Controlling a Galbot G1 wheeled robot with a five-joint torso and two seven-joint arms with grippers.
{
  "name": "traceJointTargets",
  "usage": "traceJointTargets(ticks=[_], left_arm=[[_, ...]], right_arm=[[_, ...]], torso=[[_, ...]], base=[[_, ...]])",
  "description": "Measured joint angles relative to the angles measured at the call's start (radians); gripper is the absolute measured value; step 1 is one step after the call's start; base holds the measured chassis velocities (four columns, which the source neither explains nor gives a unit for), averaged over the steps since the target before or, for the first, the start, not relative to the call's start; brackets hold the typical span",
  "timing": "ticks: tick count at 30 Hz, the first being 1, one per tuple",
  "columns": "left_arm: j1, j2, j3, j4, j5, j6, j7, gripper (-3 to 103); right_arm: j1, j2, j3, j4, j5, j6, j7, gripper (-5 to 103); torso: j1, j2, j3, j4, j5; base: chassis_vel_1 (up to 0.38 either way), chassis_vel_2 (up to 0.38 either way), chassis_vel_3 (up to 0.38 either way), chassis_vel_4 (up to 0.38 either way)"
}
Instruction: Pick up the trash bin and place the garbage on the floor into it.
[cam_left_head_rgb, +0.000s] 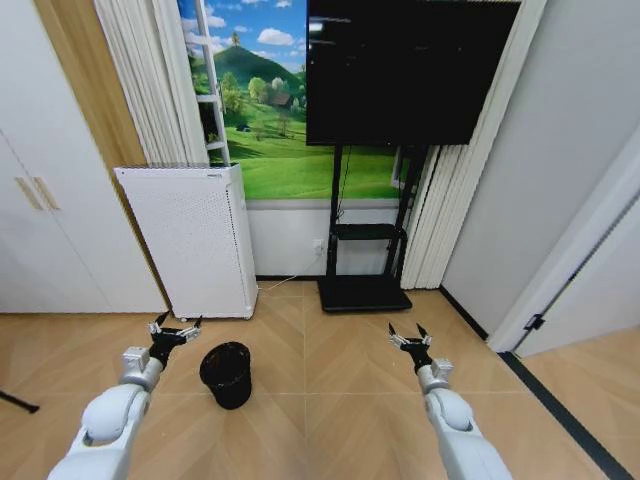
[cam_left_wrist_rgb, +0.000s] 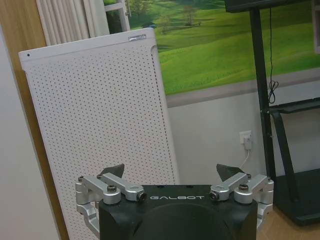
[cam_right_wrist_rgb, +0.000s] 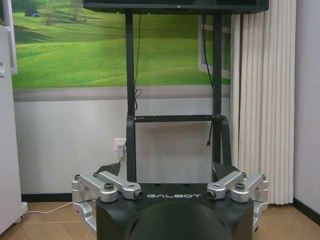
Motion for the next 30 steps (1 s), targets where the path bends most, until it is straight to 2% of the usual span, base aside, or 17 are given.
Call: traceJointTargets(ticks=[24,30], left_arm=[[0.001,-0.007,-0.001,0.001,0.006,0.007,-0.002,100],[-0.005,-0.014,0.011,0.017,0.008,-0.003,-0.038,100]], right_arm=[[-0.006,-0.002,0.003,0.004,0.005,0.002,0.000,100],[-0.008,-0.004,0.003,0.004,0.010,-0.004,0.004,100]], torso=[[0.045,0.105,0.060,0.0000,0.0000],[0.055,0.131,0.075,0.0001,-0.0001]], base=[[0.000,0.000,0.000,0.000],[0.000,0.000,0.000,0.000]])
